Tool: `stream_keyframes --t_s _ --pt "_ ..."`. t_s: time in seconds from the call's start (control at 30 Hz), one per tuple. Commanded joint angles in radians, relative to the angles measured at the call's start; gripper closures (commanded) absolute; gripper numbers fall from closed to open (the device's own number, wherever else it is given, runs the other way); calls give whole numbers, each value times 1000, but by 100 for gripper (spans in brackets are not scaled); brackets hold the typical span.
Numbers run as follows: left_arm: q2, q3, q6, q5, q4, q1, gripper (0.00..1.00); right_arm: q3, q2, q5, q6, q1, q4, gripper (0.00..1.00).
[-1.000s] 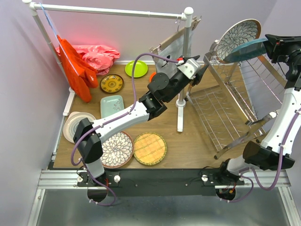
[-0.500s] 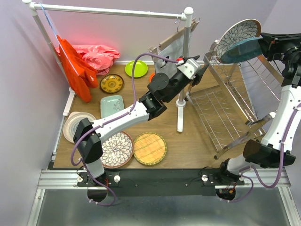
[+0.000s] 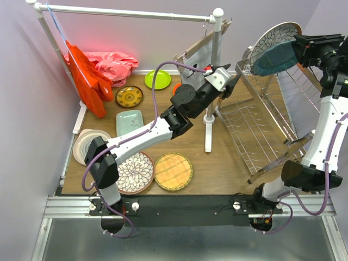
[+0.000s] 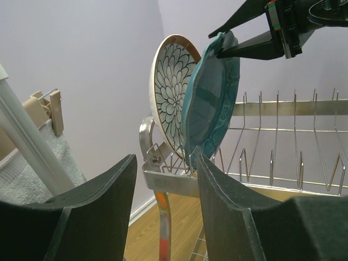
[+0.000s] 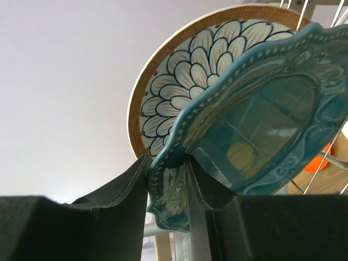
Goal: Load the plates into the dish rack
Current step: Insert the plate into the dish rack
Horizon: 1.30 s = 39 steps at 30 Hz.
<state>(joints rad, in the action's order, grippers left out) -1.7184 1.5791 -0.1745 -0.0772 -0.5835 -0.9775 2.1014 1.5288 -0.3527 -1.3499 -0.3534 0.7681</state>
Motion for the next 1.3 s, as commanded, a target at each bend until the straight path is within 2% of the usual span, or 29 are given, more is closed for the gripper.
stream_keyframes --t_s 0.0,0.27,1.27 --pt "40 -8 4 -27 -35 -6 43 -6 -12 54 20 51 -107 60" --pt "46 -25 3 -35 -42 -6 43 -32 -16 80 57 122 -110 61" --pt "62 -70 9 -50 -75 -1 43 -30 24 70 84 198 -158 61"
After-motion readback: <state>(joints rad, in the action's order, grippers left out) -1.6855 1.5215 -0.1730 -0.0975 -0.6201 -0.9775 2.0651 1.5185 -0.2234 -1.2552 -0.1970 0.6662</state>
